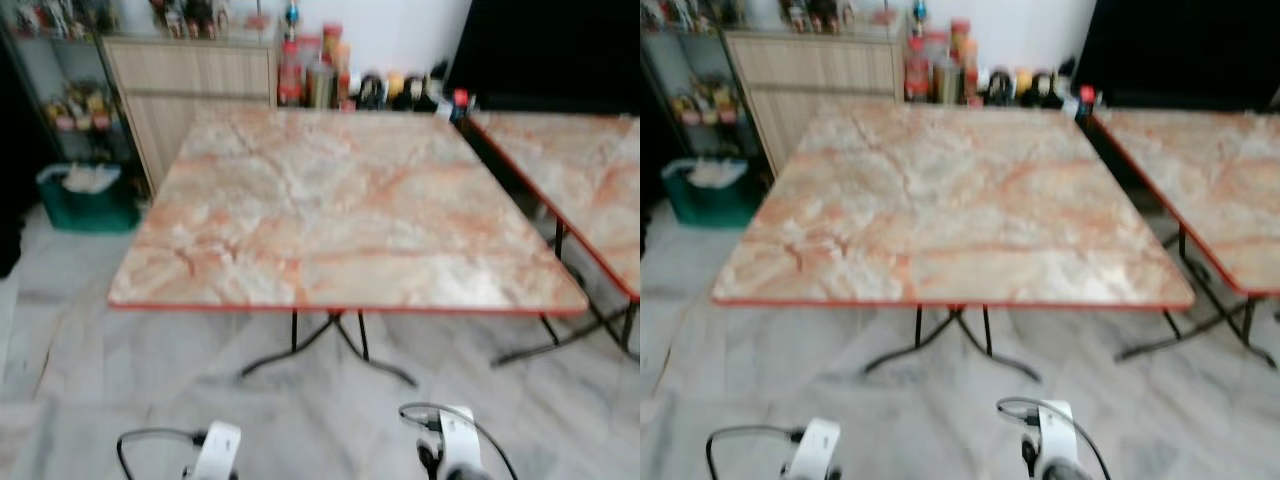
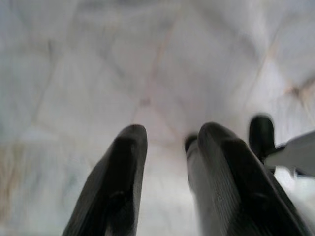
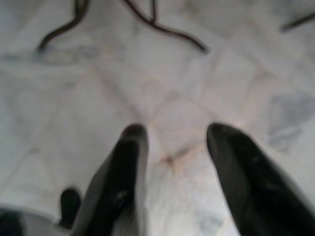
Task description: Setting the table
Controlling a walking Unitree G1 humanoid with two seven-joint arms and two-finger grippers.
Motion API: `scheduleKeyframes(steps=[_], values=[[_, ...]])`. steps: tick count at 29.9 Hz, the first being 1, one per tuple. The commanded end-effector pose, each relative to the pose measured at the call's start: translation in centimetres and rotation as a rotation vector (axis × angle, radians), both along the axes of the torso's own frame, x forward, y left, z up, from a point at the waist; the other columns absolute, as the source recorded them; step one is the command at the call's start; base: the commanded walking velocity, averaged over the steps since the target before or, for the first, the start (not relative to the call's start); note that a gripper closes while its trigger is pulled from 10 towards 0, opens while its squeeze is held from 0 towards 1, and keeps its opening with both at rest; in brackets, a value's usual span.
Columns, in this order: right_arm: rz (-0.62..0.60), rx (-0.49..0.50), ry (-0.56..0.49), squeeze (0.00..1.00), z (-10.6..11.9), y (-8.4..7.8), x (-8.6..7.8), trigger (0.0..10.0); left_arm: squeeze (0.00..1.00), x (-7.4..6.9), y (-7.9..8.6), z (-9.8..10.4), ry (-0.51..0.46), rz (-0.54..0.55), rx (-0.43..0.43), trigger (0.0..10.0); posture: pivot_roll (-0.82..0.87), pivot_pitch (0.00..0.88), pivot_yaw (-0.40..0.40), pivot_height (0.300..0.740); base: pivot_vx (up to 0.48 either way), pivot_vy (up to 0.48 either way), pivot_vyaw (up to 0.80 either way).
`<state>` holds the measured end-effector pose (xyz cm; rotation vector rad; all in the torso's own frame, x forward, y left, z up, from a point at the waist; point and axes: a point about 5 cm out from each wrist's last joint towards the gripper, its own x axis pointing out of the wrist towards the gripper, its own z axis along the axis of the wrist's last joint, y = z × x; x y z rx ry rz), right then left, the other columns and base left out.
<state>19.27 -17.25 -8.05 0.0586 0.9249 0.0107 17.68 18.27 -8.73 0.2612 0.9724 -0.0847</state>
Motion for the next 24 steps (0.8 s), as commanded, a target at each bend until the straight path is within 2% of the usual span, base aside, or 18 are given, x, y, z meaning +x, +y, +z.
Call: scheduleKeyframes(steps=[1,4,7,9,18,24], values=[[0.010,-0.013,-0.010,0.00,0.15,-0.14,0.25,10.0,0.00,0.35,-0.17,0.11,0.006,-0.027,0.014,10.0,0.03,0.000,-0.056,0.740,0.000,-0.480,0.00],[0.024,-0.023,-0.009,0.00,0.07,-0.02,0.09,10.0,0.00,0.28,-0.10,0.09,0.011,-0.039,0.020,10.0,0.04,0.000,-0.052,0.740,0.000,-0.480,0.00],[0.049,-0.037,-0.006,0.00,-0.02,0.28,-0.03,10.0,0.00,0.21,0.08,0.06,0.015,-0.037,0.024,10.0,0.03,0.000,-0.039,0.740,0.000,-0.480,0.68],[0.026,-0.020,-0.008,0.00,-0.05,0.40,-0.07,10.0,0.00,0.22,0.11,0.07,0.017,-0.041,0.026,10.0,0.03,0.000,-0.036,0.740,0.000,-0.480,0.56],[-0.021,0.002,-0.012,0.00,0.09,0.35,0.22,10.0,0.00,0.90,0.17,0.38,0.008,-0.050,0.036,10.0,0.02,0.000,-0.027,0.740,0.000,-0.480,0.00],[-0.028,0.002,-0.012,0.00,0.07,0.15,0.15,10.0,0.00,0.81,-0.02,0.31,0.011,-0.052,0.034,10.0,0.02,0.000,-0.029,0.740,0.000,-0.474,0.00]])
